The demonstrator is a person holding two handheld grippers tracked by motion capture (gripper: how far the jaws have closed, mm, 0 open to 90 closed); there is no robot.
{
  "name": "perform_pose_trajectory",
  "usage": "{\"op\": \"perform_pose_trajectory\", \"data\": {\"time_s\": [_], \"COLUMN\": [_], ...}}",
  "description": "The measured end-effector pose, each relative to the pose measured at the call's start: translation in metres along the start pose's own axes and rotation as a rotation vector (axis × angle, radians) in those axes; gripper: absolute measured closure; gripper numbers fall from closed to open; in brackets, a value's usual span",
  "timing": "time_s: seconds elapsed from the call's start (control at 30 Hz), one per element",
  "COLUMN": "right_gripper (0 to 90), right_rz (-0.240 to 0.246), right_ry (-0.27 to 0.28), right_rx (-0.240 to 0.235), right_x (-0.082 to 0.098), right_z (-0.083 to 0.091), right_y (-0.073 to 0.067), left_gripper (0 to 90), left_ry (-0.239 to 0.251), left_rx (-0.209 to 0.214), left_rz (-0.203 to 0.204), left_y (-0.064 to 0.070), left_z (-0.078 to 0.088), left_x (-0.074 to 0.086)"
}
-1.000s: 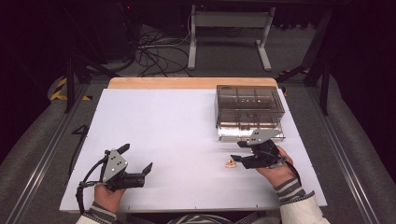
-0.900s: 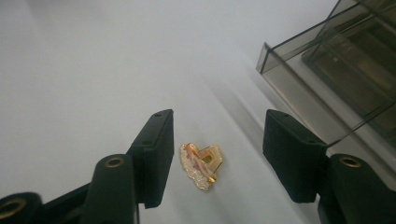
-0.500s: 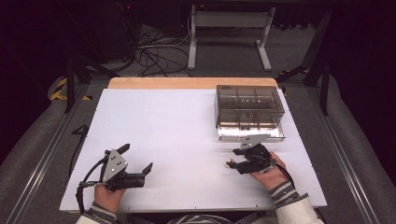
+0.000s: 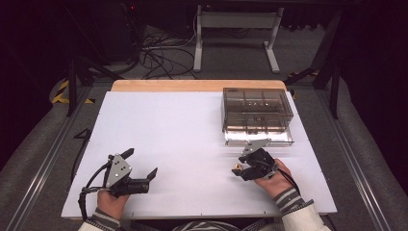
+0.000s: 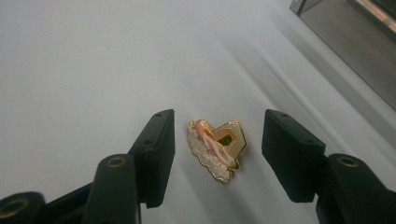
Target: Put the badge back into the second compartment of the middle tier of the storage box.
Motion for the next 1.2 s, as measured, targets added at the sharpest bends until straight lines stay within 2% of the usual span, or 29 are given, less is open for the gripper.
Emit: {"op": "perform_pose_trajectory", "data": {"time_s": [0.57,0.9,1.2], "right_gripper": [53.9,59.8,60.4], "right_rz": [0.016,0.017,0.024], "right_ry": [-0.047,-0.049,-0.052], "right_rx": [0.024,0.024,0.026], "right_x": [0.0016,0.0013,0.0008], "right_z": [-0.009,-0.0093,-0.0094], "right_y": [-0.0019,-0.003,-0.0033], "left_gripper": [2.6,2.6,2.6], "left_ry": [0.001,0.001,0.0], "left_rx": [0.0,0.001,0.001], "left_rz": [0.002,0.001,0.0], "left_y": [-0.0002,-0.0002,-0.0002], "left_z": [0.0001,0.0001,0.0004], "left_x": [0.0,-0.0001,-0.0001]}}
Point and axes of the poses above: each handheld gripper's, and its own axes: z roughly backward along the jaws, x roughly out of its underside, y roughly to its right, the point moved 4 cm from there along -z, roughly forward along the jaws, and after that the axes turned 12 degrees about y, right-handed, at the moved point
